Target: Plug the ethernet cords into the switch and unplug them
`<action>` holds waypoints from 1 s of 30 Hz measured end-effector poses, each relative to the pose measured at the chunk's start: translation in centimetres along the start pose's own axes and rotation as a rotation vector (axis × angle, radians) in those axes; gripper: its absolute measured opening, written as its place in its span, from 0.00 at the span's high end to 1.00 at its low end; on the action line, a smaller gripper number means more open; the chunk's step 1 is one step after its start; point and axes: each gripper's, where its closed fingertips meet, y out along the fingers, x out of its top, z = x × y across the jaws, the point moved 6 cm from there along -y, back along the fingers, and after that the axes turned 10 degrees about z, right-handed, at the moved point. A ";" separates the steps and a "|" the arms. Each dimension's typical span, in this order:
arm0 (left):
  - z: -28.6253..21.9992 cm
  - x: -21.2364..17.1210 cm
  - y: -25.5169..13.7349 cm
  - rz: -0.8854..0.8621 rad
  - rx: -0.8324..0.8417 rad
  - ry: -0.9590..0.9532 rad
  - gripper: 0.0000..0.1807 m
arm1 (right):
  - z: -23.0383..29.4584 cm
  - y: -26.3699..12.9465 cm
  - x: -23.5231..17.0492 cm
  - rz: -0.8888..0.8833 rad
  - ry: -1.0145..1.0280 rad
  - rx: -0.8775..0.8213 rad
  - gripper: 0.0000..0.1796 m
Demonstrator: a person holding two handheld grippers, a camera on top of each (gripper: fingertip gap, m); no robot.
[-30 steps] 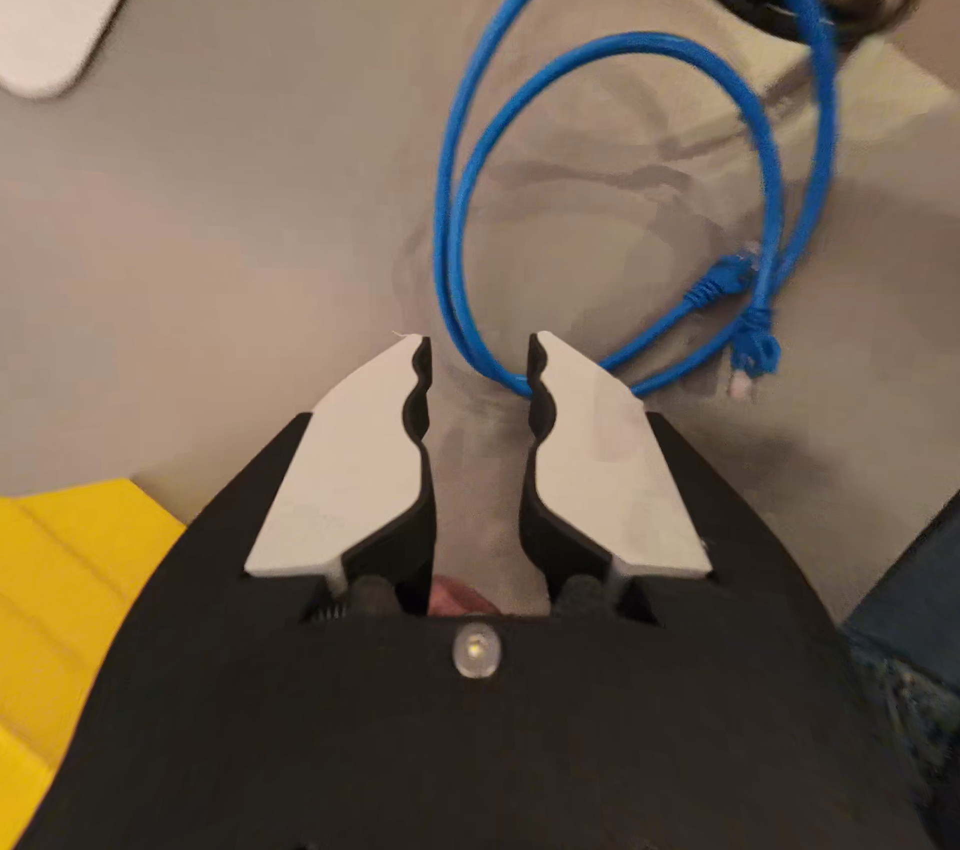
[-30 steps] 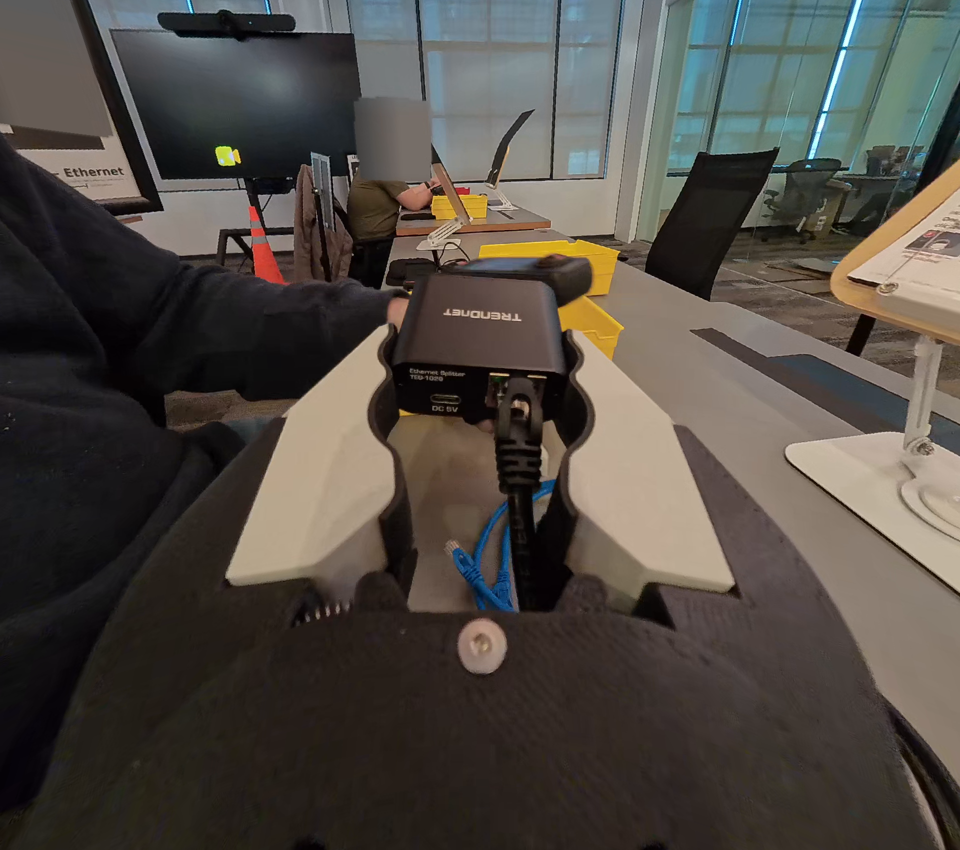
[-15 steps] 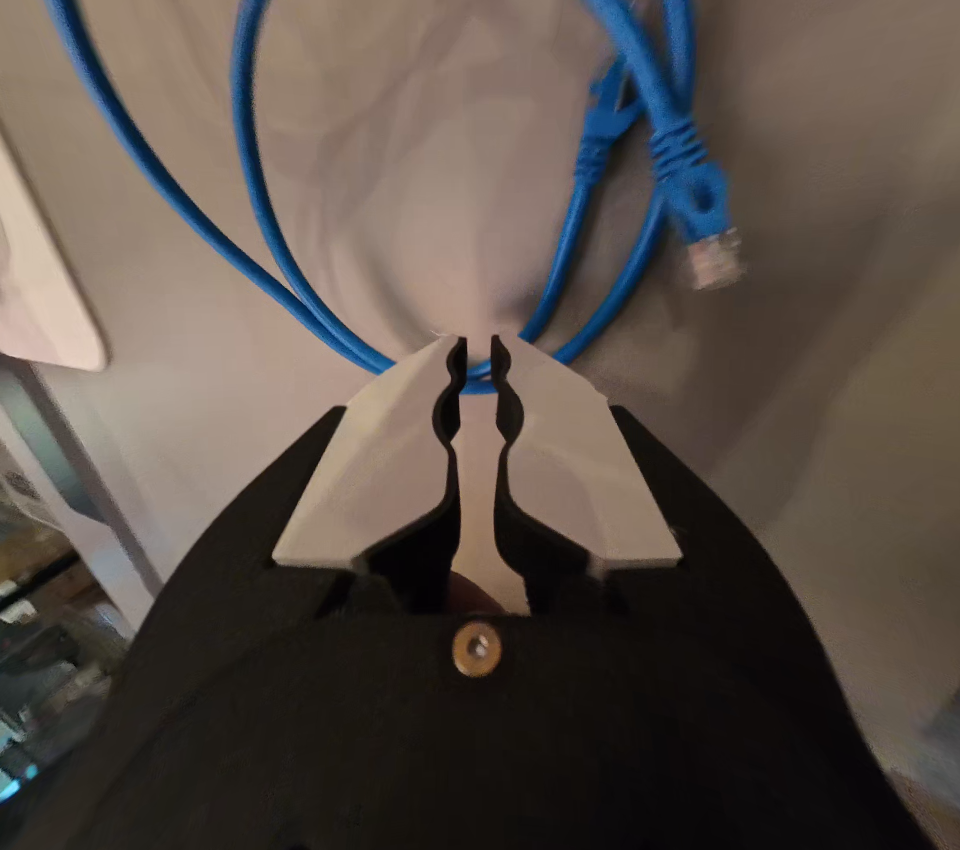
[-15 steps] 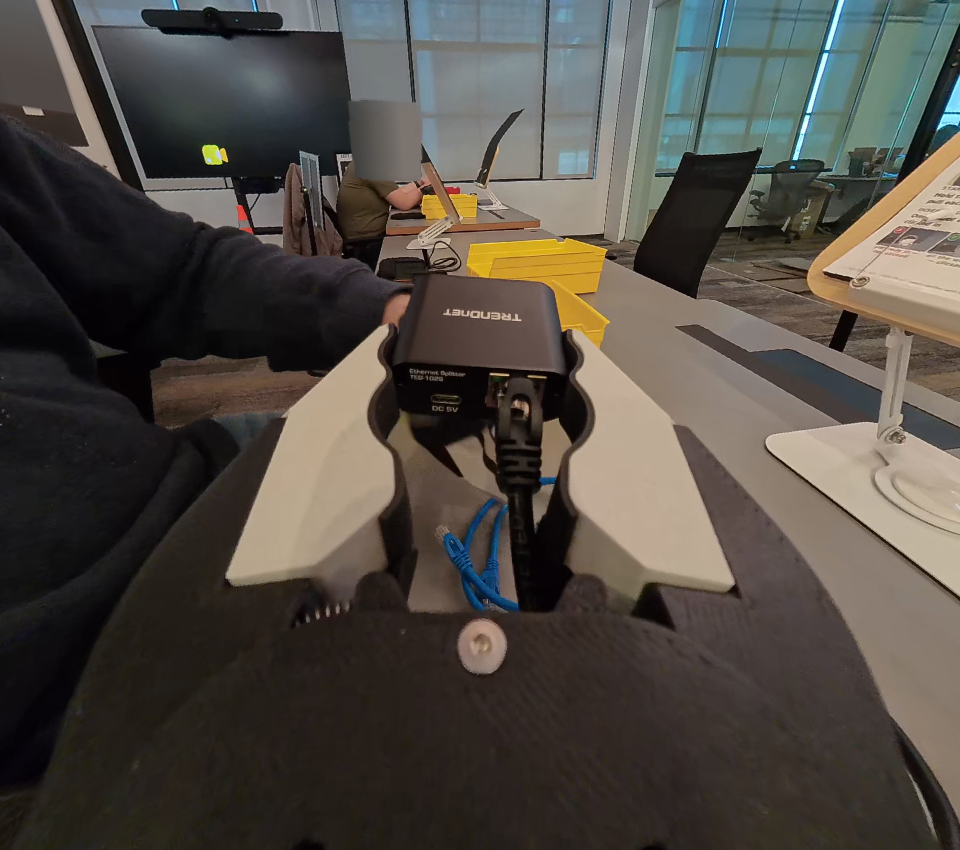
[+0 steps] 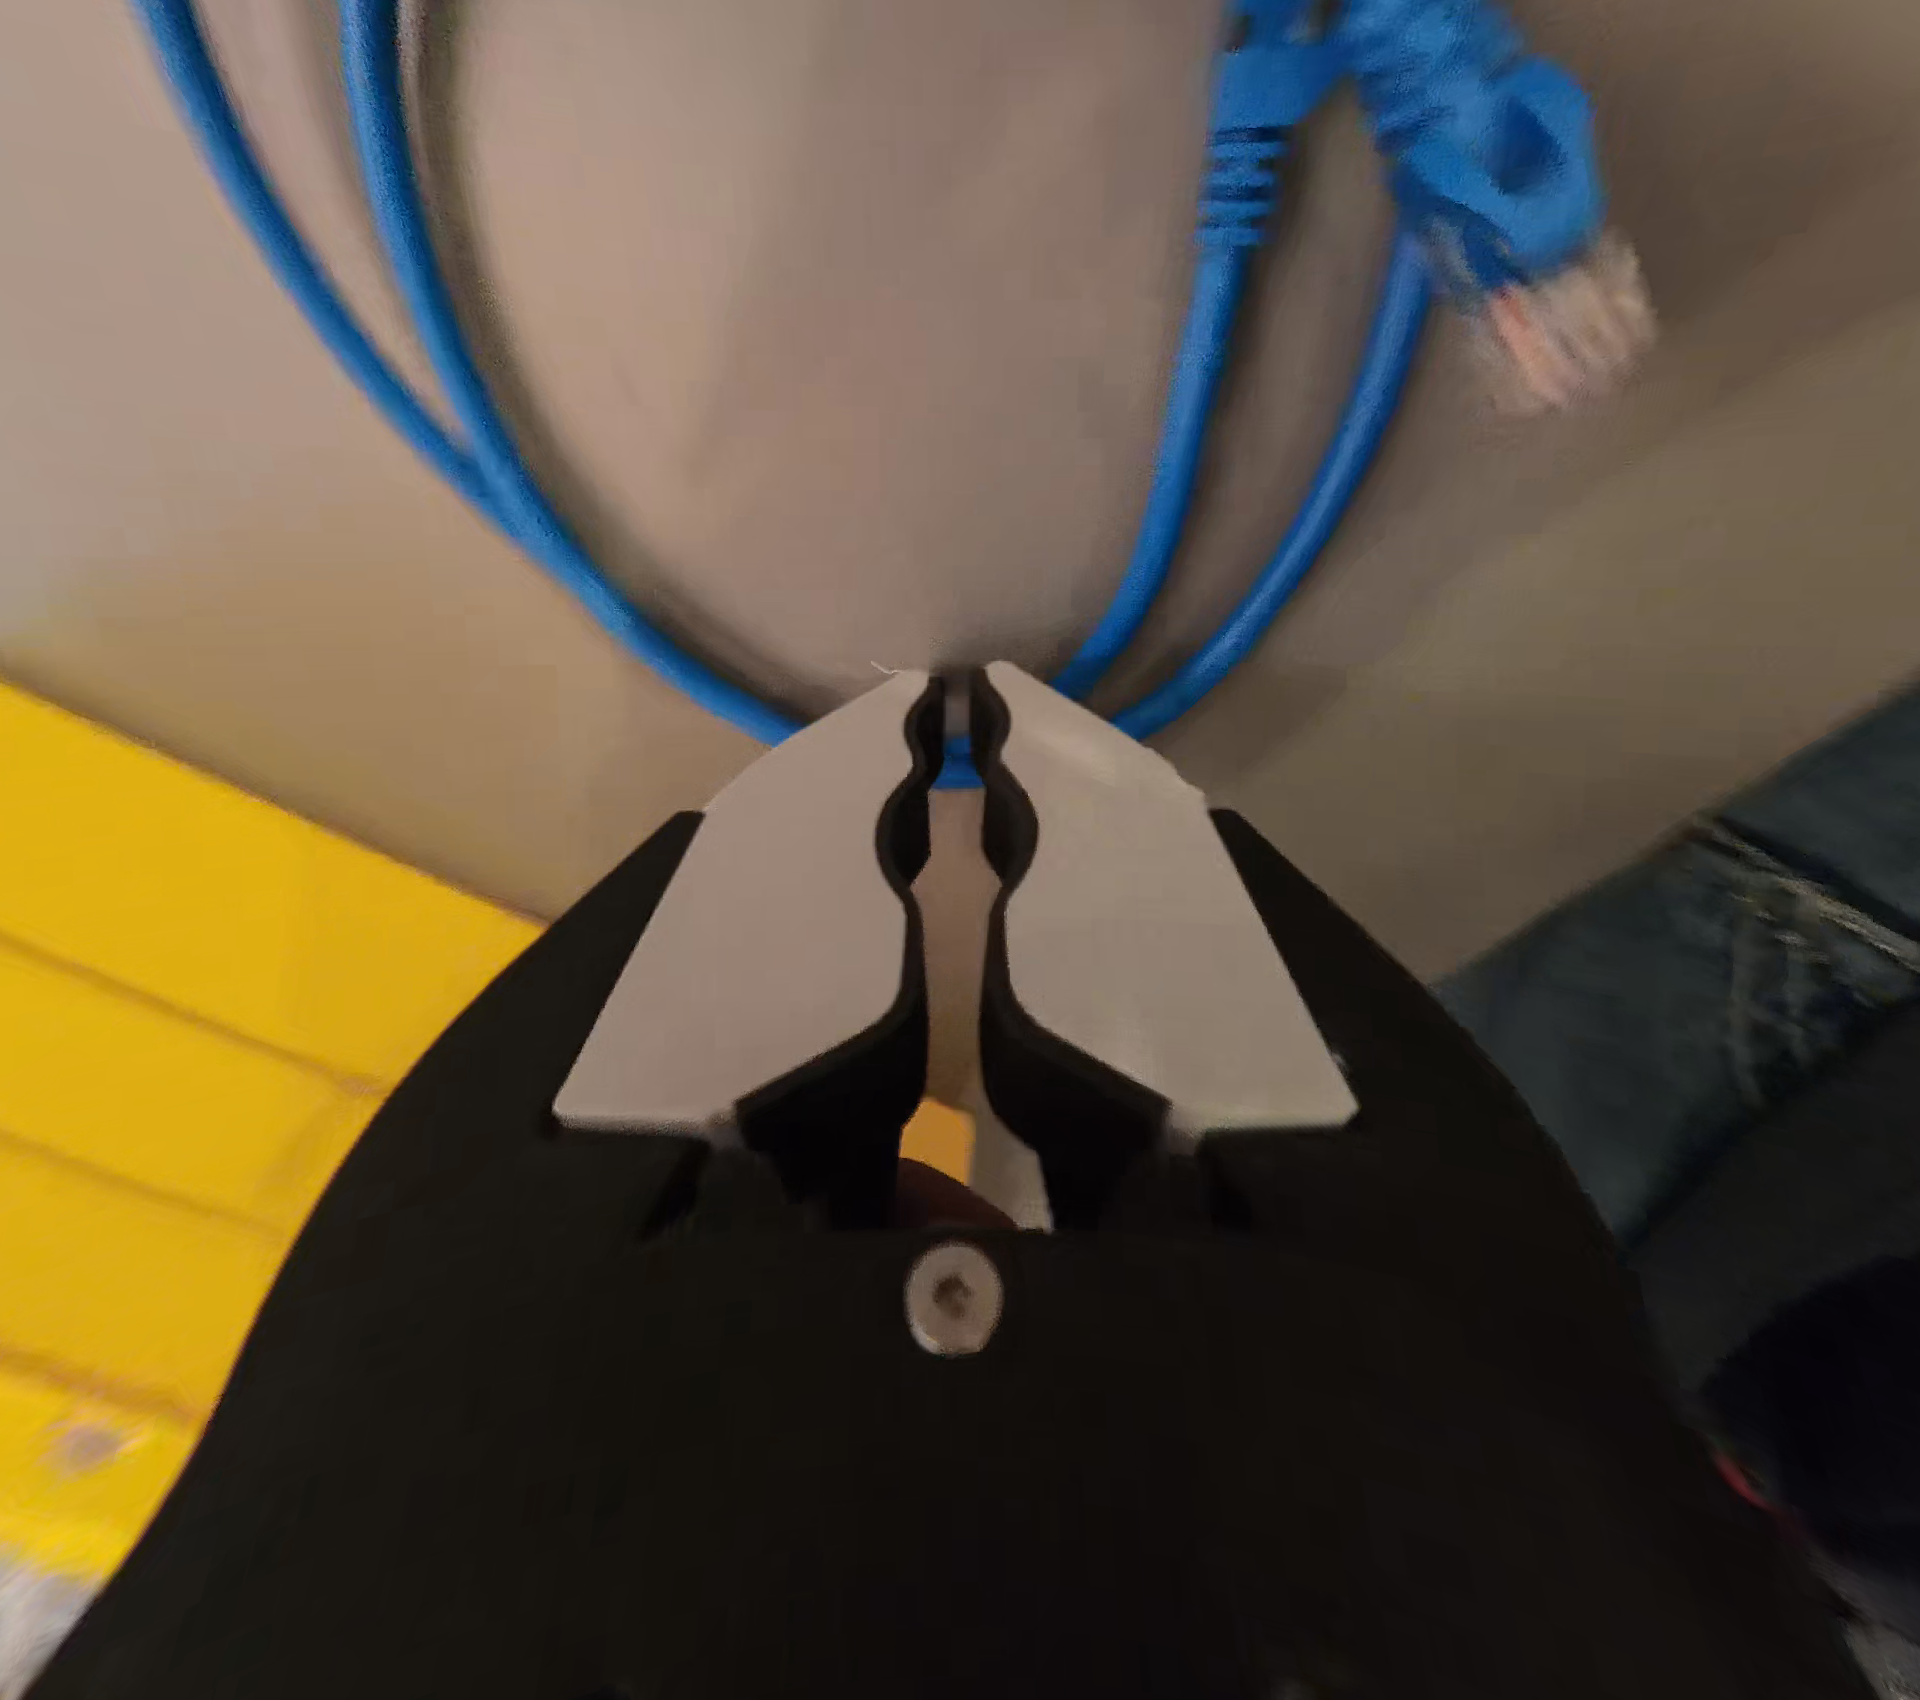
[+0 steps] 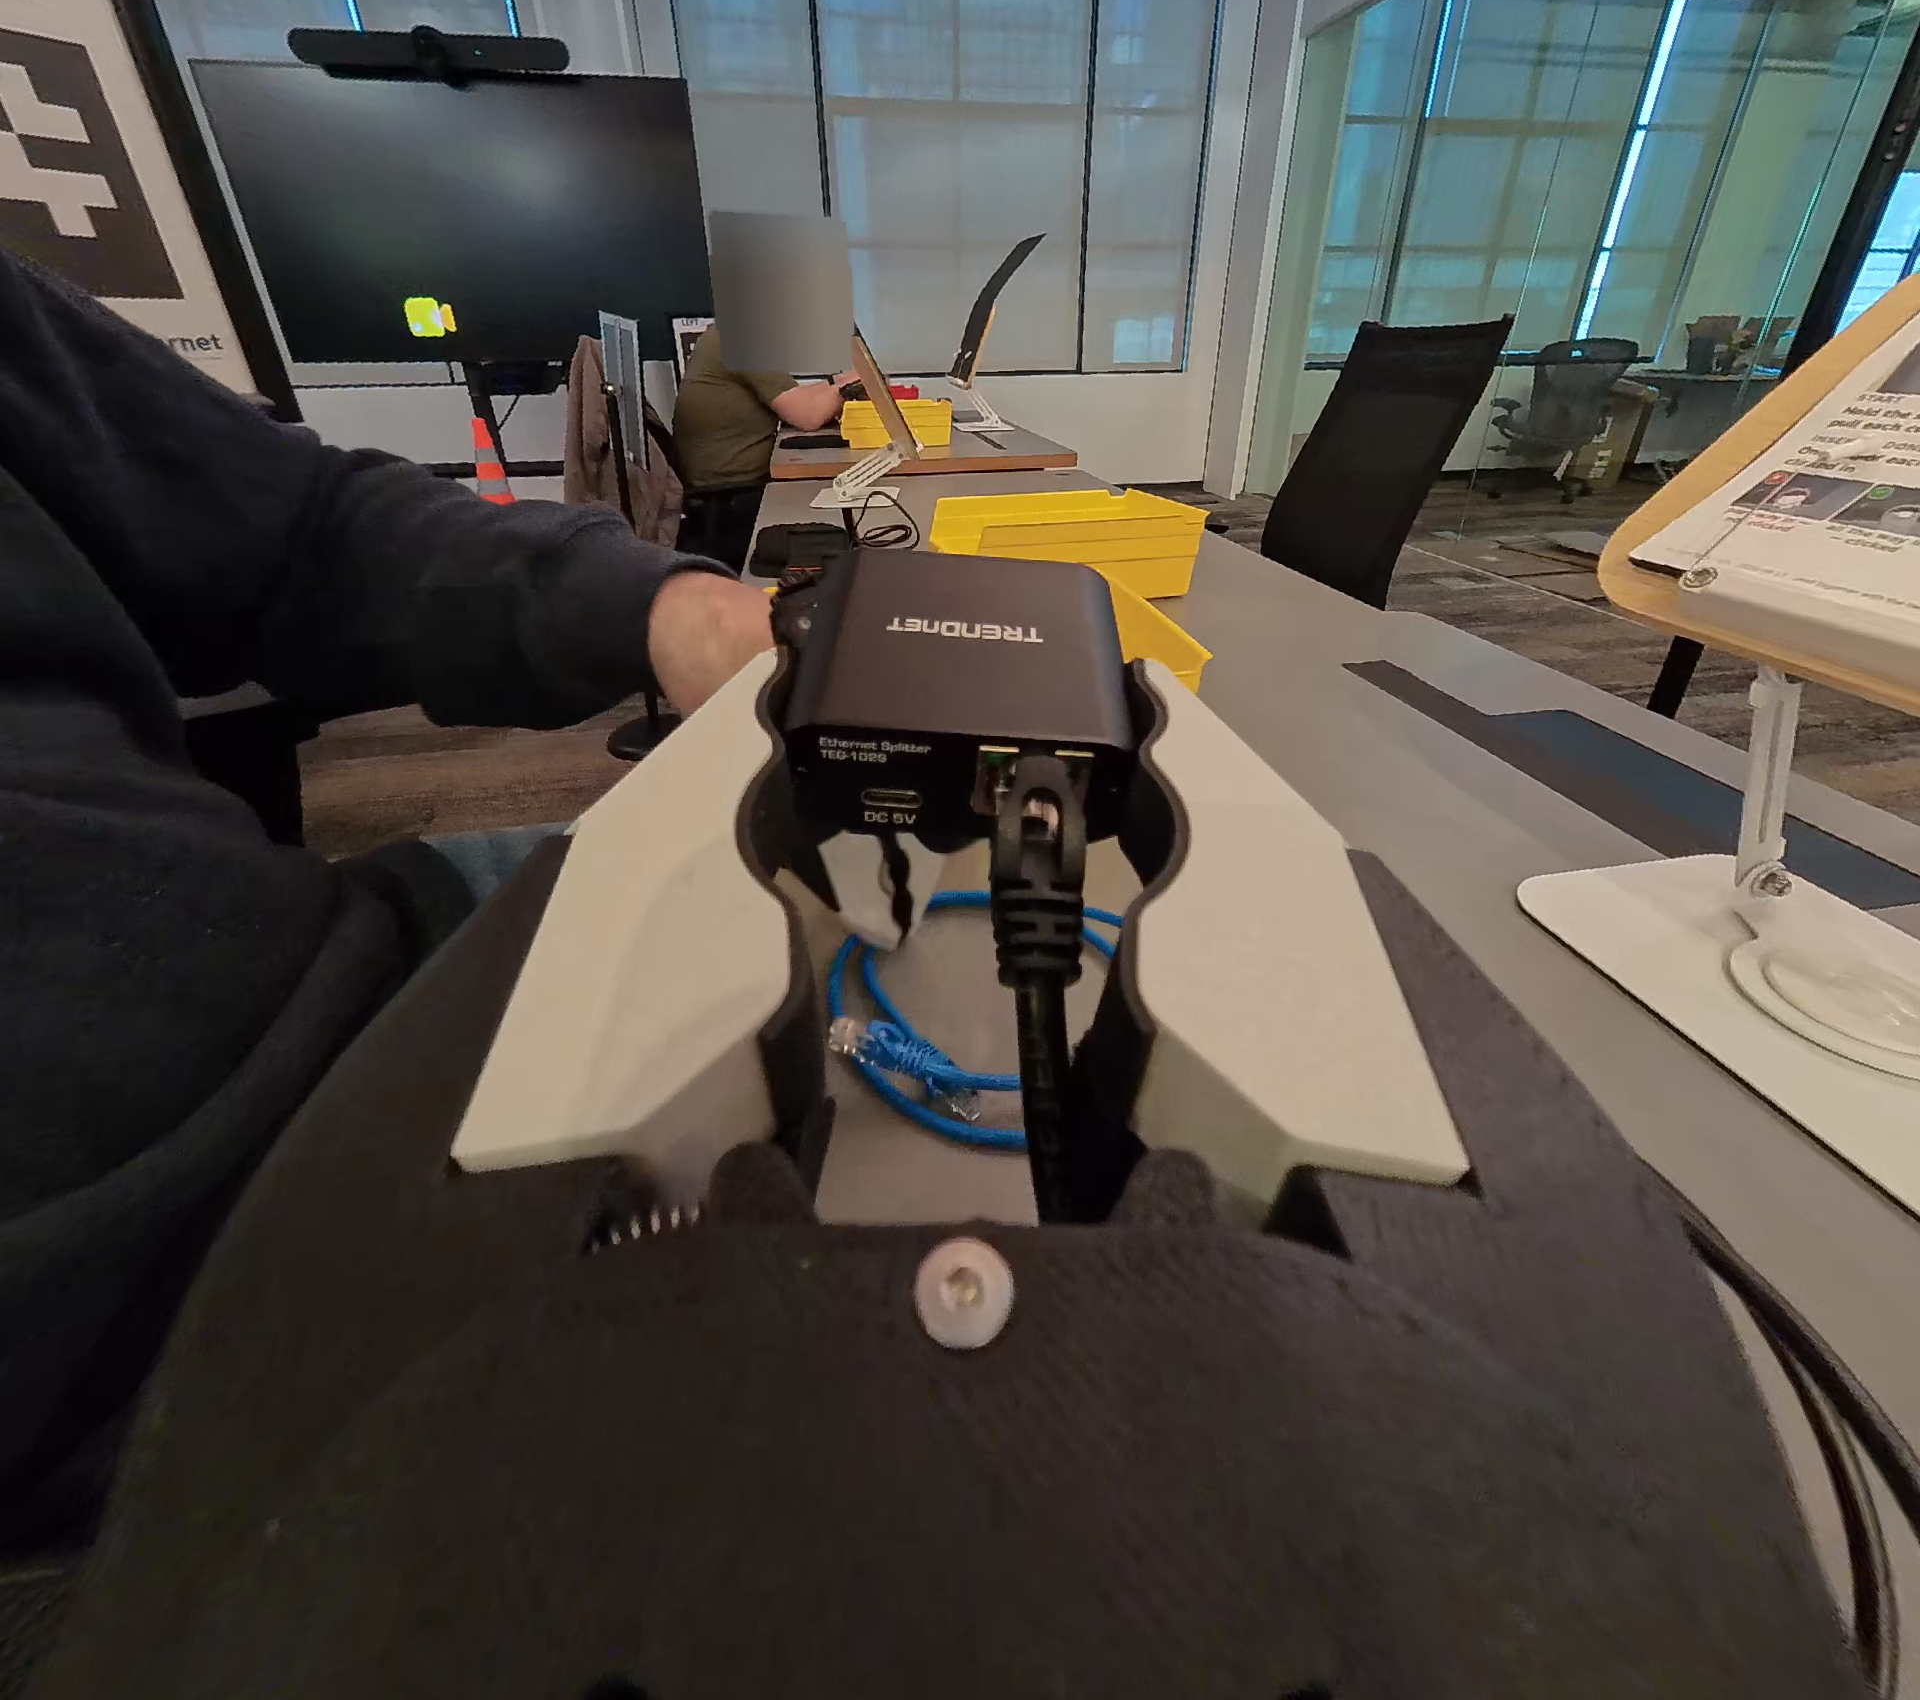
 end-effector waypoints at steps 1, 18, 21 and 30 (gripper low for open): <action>-1.1 -0.3 -0.2 -0.025 -0.061 0.010 0.96 | 0.1 0.0 0.0 -0.001 -0.002 0.001 0.66; 2.5 7.2 -2.5 -0.183 0.288 0.600 0.63 | 0.2 -0.9 0.3 -0.026 0.000 -0.016 0.66; 2.9 8.2 -1.6 -0.203 0.198 0.580 0.72 | 0.1 -1.0 0.3 -0.031 0.002 -0.015 0.66; 8.0 4.2 0.4 -0.044 -0.012 -0.136 0.97 | 0.0 -1.0 0.2 -0.040 0.004 -0.006 0.66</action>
